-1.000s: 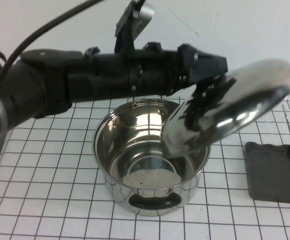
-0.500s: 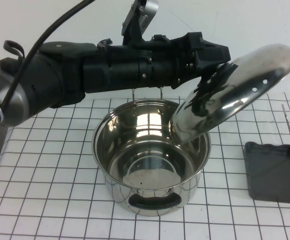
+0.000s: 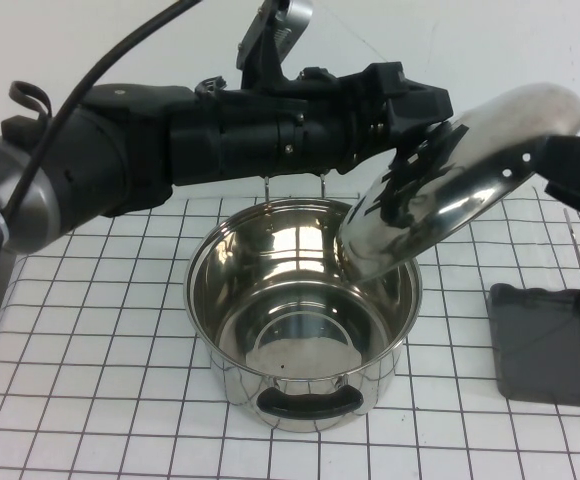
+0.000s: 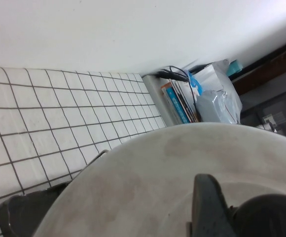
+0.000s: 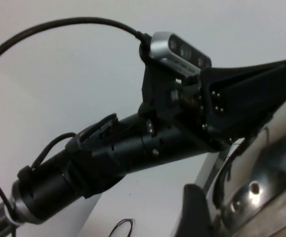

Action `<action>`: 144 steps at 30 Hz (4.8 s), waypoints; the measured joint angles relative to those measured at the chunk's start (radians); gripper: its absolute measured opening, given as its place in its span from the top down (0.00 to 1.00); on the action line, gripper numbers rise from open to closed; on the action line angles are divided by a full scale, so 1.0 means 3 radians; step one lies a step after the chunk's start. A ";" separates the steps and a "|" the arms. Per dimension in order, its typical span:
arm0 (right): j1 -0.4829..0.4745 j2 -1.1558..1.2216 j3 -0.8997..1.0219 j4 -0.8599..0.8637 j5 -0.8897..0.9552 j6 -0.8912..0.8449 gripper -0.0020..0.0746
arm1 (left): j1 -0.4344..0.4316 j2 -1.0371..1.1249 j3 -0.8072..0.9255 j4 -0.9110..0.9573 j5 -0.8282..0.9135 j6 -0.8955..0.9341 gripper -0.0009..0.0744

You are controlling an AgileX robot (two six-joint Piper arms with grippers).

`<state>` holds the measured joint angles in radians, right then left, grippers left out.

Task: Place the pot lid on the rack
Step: Hand over the pot lid, then place the pot lid on the pot rack

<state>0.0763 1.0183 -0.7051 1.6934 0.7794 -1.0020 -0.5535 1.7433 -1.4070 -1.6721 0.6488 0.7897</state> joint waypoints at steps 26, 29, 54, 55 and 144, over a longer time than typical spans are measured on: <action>0.0033 0.0799 -0.0585 0.0056 0.0162 0.0178 0.78 | 0.0000 0.0029 -0.0007 -0.0141 -0.0008 0.0141 0.57; 0.0033 0.0799 -0.0585 0.0056 0.0176 0.0173 0.78 | 0.0006 0.0029 -0.0008 -0.0187 0.0024 0.0352 0.57; 0.0033 0.0806 -0.0820 -0.0217 0.0211 -0.0824 0.93 | 0.0885 0.0037 -0.0025 0.0226 0.1685 0.0347 0.58; 0.0033 0.0799 -0.0853 -0.0330 0.0211 -0.0829 0.93 | 0.0934 0.0020 -0.0025 0.0369 0.1721 0.0337 0.68; 0.0028 0.0368 -0.1015 -0.5000 0.0386 0.1919 0.63 | 0.1062 -0.4269 0.2124 0.2960 0.1363 -0.0128 0.99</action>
<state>0.0845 1.1288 -1.0094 0.1935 0.8953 -0.4262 -0.2350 0.4625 -0.7699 -0.7840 1.0576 0.7514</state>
